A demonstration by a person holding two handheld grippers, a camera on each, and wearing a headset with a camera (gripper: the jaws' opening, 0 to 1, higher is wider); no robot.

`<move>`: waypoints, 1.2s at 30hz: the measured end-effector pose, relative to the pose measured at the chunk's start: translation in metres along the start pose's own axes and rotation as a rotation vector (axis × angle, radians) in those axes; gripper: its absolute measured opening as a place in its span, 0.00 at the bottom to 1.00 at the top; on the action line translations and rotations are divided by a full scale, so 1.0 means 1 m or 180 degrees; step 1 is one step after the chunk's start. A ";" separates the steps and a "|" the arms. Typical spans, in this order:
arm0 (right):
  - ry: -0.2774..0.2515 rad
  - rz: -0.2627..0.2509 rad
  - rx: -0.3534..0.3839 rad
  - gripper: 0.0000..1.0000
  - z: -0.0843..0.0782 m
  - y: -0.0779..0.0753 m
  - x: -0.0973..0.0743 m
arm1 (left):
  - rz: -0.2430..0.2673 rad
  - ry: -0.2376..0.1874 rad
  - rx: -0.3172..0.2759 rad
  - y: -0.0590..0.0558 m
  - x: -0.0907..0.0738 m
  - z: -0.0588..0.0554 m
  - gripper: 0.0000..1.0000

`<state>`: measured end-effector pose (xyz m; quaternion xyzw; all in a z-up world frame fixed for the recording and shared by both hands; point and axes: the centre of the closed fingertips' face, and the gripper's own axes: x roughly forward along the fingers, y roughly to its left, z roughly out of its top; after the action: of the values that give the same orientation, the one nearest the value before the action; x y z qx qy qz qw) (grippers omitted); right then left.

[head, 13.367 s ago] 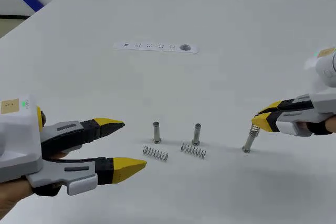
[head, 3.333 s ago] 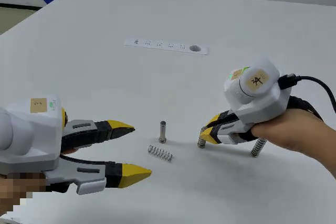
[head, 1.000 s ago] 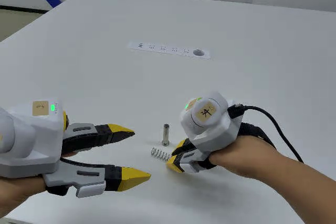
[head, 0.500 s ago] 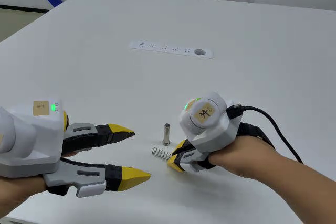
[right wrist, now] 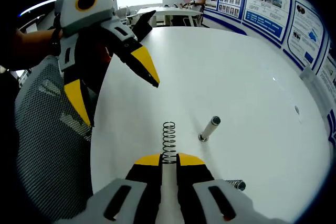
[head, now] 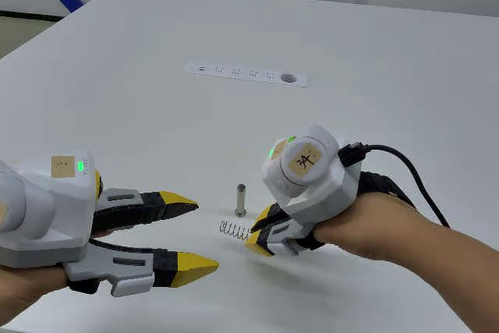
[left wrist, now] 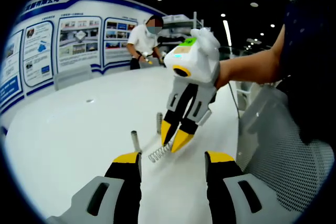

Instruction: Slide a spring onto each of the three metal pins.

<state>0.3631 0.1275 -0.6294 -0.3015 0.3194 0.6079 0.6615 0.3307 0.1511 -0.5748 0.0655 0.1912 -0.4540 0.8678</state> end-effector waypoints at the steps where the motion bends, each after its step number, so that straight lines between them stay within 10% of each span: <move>1: -0.0004 0.0010 -0.0021 0.11 0.002 0.002 -0.003 | -0.0006 0.0010 0.0023 0.000 0.000 0.000 0.49; 36: 0.0015 0.0344 -0.0692 0.11 0.038 0.050 -0.049 | -0.0367 0.0201 0.0632 -0.020 0.009 -0.003 0.12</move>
<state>0.3124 0.1315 -0.5673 -0.3553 0.2690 0.6729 0.5904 0.3181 0.1332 -0.5797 0.1542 0.1760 -0.5175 0.8231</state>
